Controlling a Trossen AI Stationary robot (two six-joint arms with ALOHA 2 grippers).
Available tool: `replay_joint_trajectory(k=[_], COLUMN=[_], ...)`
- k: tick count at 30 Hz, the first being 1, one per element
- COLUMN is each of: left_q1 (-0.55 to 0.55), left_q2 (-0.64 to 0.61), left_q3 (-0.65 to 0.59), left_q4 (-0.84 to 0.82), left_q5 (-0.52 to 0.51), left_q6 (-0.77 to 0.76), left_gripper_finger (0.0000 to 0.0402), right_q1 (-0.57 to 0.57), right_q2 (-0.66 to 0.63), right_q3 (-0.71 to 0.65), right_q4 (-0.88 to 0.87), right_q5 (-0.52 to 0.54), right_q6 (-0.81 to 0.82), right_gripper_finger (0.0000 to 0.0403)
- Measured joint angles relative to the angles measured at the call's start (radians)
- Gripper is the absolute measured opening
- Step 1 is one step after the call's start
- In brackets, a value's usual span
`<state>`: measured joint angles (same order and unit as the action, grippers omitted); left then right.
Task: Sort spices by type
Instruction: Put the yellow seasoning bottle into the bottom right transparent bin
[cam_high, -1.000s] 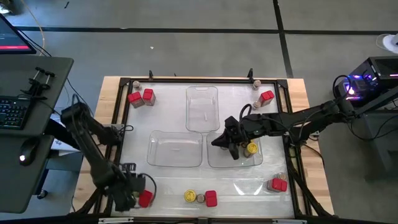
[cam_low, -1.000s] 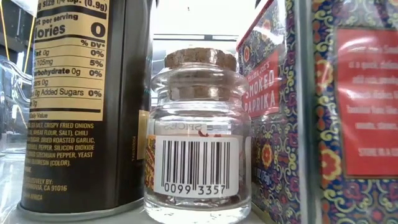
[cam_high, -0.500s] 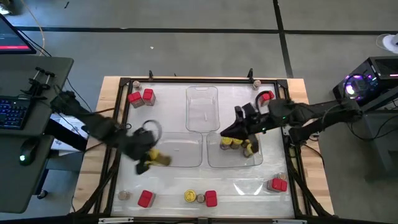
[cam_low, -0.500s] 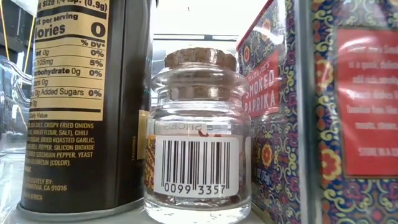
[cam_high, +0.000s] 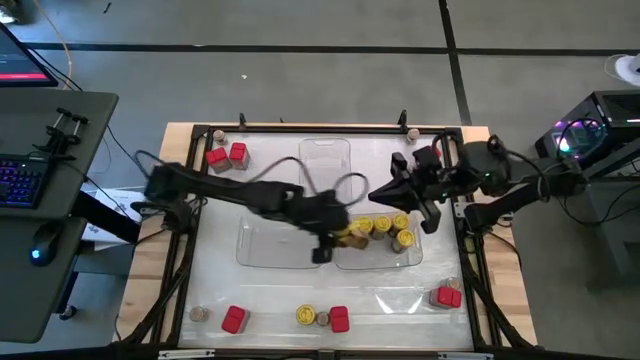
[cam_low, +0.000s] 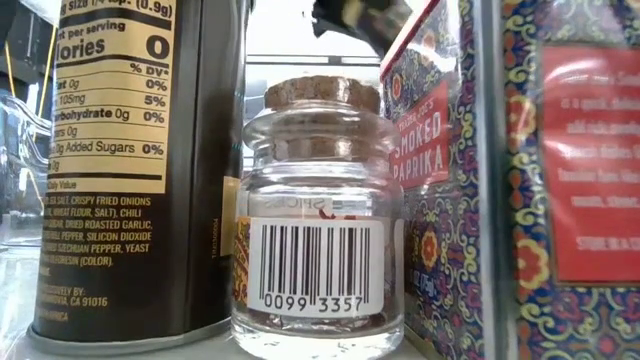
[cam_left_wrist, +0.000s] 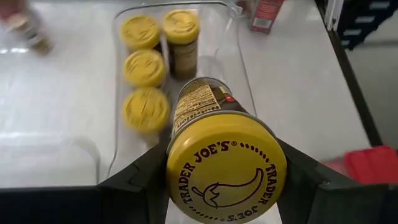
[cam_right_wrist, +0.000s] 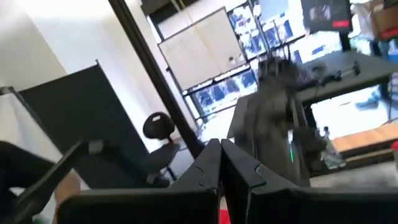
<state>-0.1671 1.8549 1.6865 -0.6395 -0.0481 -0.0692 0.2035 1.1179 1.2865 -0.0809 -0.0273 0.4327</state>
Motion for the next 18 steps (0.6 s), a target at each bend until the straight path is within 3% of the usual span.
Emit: replay_joint_trajectory(k=[7,13,18], left_q1=[0.005,0.004,-0.005], left_q2=[0.229,0.301,0.309], left_q3=[0.203,0.250,0.250], left_q4=[-0.044,-0.105,-0.119], left_q5=[0.017,0.014,-0.020], left_q6=[0.110,0.135,0.178], left_gripper_finger=[0.0188,0.0190,0.0254], right_q1=[0.000,0.000,0.000], right_q2=[0.000,0.000,0.000], right_q3=[0.023,0.023,0.023], right_q4=[0.000,0.000,0.001], right_q5=[0.045,0.046,0.072], right_q6=[-0.023,-0.012,-0.015], right_gripper_finger=[0.0000,0.0000,0.0000])
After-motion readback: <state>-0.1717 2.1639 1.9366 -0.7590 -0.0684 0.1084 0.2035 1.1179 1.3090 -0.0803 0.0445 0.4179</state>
